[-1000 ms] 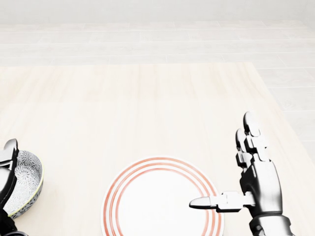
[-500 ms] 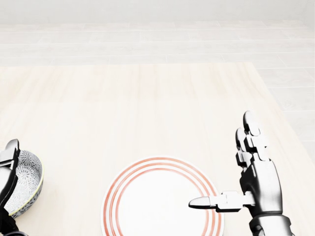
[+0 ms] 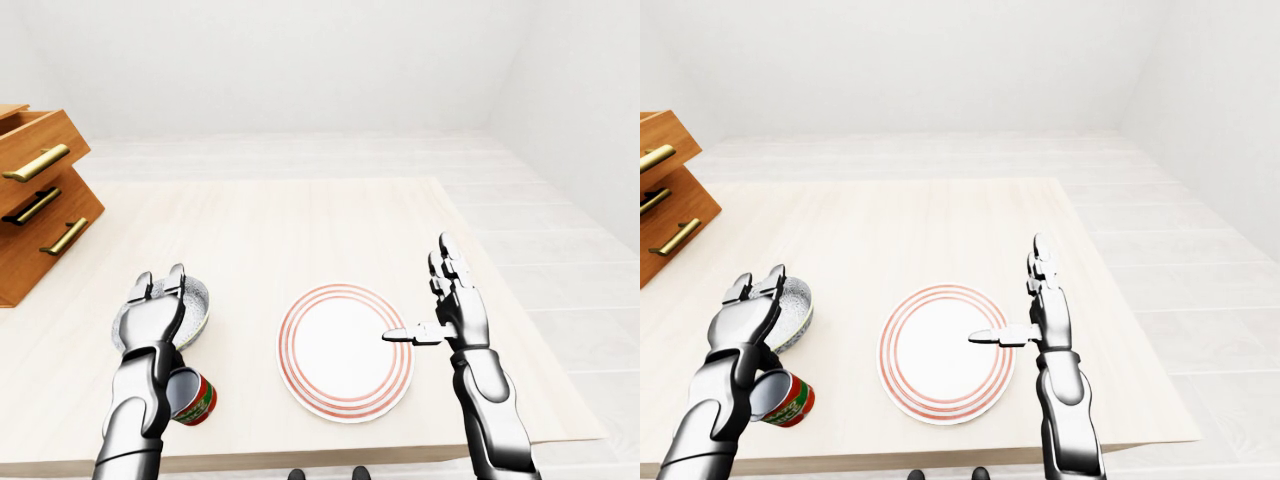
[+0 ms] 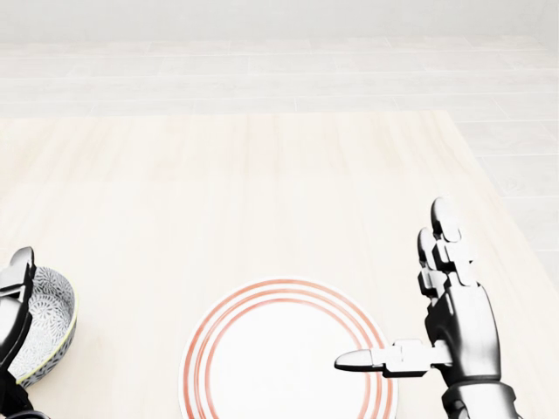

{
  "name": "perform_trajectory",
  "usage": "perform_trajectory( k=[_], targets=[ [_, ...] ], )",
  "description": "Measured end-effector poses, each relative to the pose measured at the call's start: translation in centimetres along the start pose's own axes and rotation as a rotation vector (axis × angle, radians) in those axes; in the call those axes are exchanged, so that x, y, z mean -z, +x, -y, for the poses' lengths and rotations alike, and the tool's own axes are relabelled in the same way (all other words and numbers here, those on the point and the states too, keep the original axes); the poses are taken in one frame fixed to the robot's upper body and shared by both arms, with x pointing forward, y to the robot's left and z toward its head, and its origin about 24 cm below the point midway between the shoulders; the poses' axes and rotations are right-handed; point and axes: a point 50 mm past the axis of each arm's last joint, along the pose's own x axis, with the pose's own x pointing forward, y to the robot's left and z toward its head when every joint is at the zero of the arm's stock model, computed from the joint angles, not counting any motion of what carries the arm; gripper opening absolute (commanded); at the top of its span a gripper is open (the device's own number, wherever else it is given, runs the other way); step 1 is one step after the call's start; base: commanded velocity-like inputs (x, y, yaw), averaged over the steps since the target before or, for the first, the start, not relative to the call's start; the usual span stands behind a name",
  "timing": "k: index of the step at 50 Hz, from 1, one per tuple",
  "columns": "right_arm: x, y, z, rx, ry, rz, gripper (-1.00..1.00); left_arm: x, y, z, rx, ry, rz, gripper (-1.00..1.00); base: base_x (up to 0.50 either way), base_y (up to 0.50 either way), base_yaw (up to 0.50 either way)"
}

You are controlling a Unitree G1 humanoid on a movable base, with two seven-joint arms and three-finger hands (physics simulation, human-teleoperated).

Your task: Put the bowl on the plate.

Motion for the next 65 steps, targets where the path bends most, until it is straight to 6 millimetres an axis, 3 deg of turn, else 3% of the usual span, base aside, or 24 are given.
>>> perform_trajectory(
  k=[2, 5, 6, 7, 8, 9, 10, 11, 40, 65],
  targets=[
    [0.0, 0.0, 0.0, 0.0, 0.0, 0.0, 1.0, 0.0, 0.0, 0.0, 0.0, -0.001, 0.0, 0.58, 0.0, 0.0, 0.0],
    [0.0, 0.0, 0.0, 0.001, 0.001, 0.0, 1.0, 0.0, -0.1, 0.0, 0.003, -0.002, -0.001, 0.22, 0.0, 0.0, 0.0],
    [0.0, 0.0, 0.0, 0.001, 0.002, 0.001, 1.0, 0.0, -0.1, 0.1, 0.003, -0.002, -0.001, 0.0, 0.0, 0.0, 0.0],
    [0.0, 0.0, 0.1, 0.001, 0.002, 0.001, 1.0, 0.1, -0.1, 0.1, 0.006, -0.001, -0.002, 0.0, 0.0, 0.0, 0.0],
    [0.0, 0.0, 0.1, 0.002, 0.002, 0.001, 1.0, 0.1, -0.1, 0.2, 0.009, -0.002, -0.003, -0.41, 0.0, 0.0, 0.0],
    [0.0, 0.0, 0.1, 0.002, 0.002, 0.001, 1.0, 0.1, -0.1, 0.2, 0.01, -0.003, -0.003, -0.41, 0.0, 0.0, 0.0],
    [0.0, 0.0, 0.1, 0.002, 0.002, 0.001, 1.0, 0.1, -0.1, 0.2, 0.01, -0.004, -0.003, -0.79, 0.0, 0.0, 0.0],
    [0.0, 0.0, 0.1, 0.002, 0.003, 0.001, 1.0, 0.1, -0.1, 0.2, 0.01, -0.005, -0.003, -1.0, 0.0, 0.0, 0.0],
    [0.0, -0.1, 0.0, 0.001, 0.002, 0.002, 1.0, 0.1, -0.5, 0.4, 0.011, 0.027, -0.007, -1.0, 0.0, 0.0, 0.0],
    [-0.9, -0.2, 0.2, 0.007, -0.005, 0.018, 1.0, 0.0, -0.8, -1.2, -0.009, -0.004, -0.001, -1.0, 0.0, 0.0, 0.0]
  ],
)
